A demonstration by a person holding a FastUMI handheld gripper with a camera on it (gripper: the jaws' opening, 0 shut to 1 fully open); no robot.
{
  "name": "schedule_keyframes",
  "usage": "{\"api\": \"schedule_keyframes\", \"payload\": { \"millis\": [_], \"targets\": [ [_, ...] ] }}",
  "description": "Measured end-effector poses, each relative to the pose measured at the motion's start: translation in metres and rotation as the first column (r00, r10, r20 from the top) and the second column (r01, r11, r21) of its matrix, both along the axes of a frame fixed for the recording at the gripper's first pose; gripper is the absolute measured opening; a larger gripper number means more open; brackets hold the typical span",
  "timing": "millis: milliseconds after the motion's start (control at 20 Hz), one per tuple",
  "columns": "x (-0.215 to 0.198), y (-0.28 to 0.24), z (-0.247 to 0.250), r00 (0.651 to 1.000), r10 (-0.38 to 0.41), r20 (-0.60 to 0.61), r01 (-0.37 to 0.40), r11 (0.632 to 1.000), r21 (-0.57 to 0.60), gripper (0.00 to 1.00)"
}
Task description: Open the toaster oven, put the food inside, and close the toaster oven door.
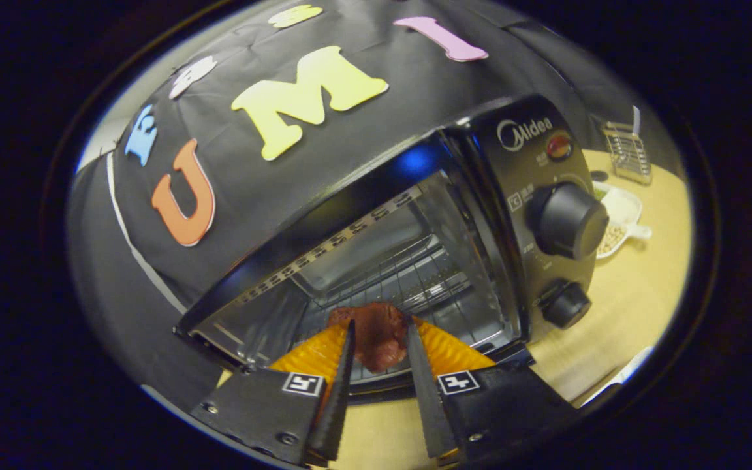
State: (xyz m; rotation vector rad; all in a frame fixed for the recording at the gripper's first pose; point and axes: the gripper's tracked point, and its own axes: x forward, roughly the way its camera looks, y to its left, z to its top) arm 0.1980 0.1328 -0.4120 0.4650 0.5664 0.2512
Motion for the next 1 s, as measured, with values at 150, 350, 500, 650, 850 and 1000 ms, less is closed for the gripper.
{"api": "schedule_keyframes", "payload": {
  "millis": [150,350,500,650,850,1000],
  "targets": [
    [-0.009,-0.012,0.016,0.997,0.005,0.080,0.008,0.986,-0.166,0.70],
    [-0.052,-0.030,0.041,0.985,0.035,0.169,0.024,0.942,-0.334,0.80],
    [-0.093,-0.031,0.051,0.982,0.053,0.181,0.019,0.926,-0.376,0.91],
    [-0.134,-0.022,0.050,0.980,0.087,0.177,-0.013,0.923,-0.384,0.96],
    [-0.177,-0.012,0.029,0.980,0.143,0.138,-0.071,0.900,-0.429,1.00],
    [-0.210,-0.007,-0.002,0.988,0.150,0.040,-0.118,0.893,-0.435,1.00]
  ]
}}
